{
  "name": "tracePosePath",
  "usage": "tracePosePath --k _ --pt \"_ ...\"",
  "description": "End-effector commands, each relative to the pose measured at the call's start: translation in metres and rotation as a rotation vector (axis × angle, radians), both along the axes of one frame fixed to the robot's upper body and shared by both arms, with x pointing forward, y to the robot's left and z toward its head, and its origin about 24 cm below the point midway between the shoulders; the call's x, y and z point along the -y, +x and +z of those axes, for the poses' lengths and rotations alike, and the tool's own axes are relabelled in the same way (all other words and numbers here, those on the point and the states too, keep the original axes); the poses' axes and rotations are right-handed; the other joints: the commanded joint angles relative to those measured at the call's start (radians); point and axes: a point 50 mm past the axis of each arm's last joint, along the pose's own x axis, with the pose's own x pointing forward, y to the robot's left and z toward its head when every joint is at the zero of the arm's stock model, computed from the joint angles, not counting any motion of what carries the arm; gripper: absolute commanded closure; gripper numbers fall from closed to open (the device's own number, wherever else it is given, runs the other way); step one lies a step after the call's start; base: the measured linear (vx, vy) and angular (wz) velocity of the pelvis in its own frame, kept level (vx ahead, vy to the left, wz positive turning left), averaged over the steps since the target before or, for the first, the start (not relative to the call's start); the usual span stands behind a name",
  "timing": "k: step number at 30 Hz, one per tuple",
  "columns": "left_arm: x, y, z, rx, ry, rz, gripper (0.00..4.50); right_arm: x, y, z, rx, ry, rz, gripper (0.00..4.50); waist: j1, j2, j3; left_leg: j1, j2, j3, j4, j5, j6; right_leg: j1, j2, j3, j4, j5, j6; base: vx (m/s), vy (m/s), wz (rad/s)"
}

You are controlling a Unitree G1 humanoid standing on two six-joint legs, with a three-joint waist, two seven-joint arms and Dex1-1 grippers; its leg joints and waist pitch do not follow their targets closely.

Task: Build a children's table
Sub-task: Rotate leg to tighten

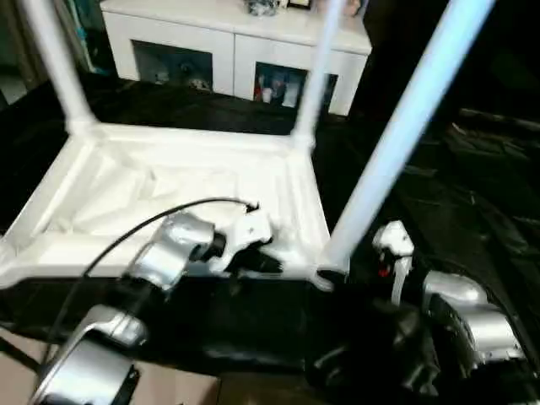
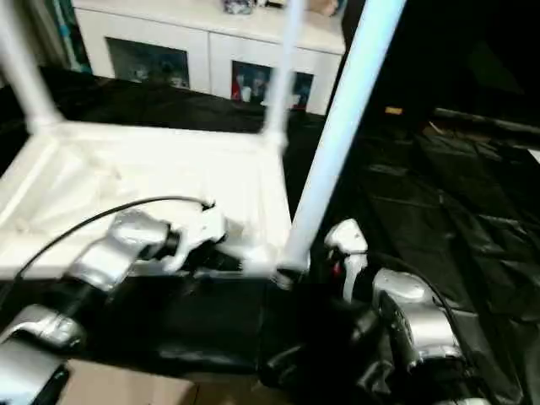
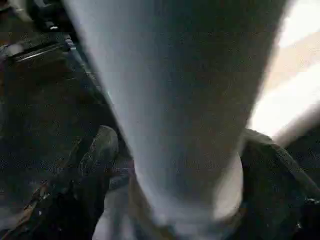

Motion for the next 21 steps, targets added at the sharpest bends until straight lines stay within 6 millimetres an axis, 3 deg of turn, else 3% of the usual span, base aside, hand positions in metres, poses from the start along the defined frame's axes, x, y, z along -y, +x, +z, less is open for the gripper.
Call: tracePosePath --k 1,3,5,9,10,14,21 --pt "0.010 -0.014 -0.012 -0.087 -0.031 -0.074 4.50 -0.003 -0.002 0.000 0.016 -0.031 0.043 0.79 -0.002 -0.005 -0.038 -0.009 -0.003 0.016 -0.067 -0.225 0.061 0.041 -0.034 0.033 -0.068 -0.267 -0.175 0.000 0.000 0.00" --pt "0.009 -0.015 -0.012 -0.086 -0.031 -0.074 4.50 -0.004 0.000 -0.001 0.021 -0.035 0.034 0.79 -0.003 -0.004 -0.038 -0.009 -0.004 0.016 -0.067 -0.223 0.056 0.042 -0.035 0.032 -0.067 -0.261 -0.174 0.000 0.000 0.00" --pt "0.009 -0.015 -0.012 -0.085 -0.031 -0.076 4.50 -0.006 -0.001 -0.001 0.014 -0.032 0.038 1.12 -0.003 -0.007 -0.039 -0.009 -0.005 0.016 -0.067 -0.224 0.055 0.043 -0.035 0.032 -0.067 -0.269 -0.170 0.000 0.000 0.00" --pt "0.008 -0.017 -0.011 -0.086 -0.030 -0.076 4.50 -0.012 -0.004 -0.004 0.000 -0.053 0.079 1.13 -0.004 -0.008 -0.040 -0.009 -0.005 0.016 -0.065 -0.206 0.059 0.044 -0.035 0.033 -0.064 -0.250 -0.170 0.000 0.000 0.00" --pt "0.008 -0.017 -0.011 -0.085 -0.029 -0.075 4.50 -0.012 -0.004 -0.004 0.002 -0.054 0.078 1.47 -0.004 -0.009 -0.040 -0.011 -0.006 0.016 -0.064 -0.198 0.060 0.046 -0.035 0.033 -0.063 -0.241 -0.171 0.000 0.000 0.00" --pt "0.007 -0.017 -0.010 -0.086 -0.029 -0.071 4.50 -0.013 -0.003 -0.003 0.002 -0.037 0.070 1.72 -0.005 -0.008 -0.040 -0.010 -0.006 0.017 -0.064 -0.199 0.061 0.046 -0.034 0.033 -0.063 -0.240 -0.174 0.000 0.000 0.00" --pt "0.006 -0.020 -0.013 -0.111 -0.025 -0.071 4.50 -0.014 -0.001 -0.006 -0.007 -0.005 0.034 1.83 -0.006 -0.005 -0.042 -0.008 -0.006 0.017 -0.062 -0.183 0.062 0.047 -0.033 0.033 -0.058 -0.196 -0.188 0.000 0.000 0.00"
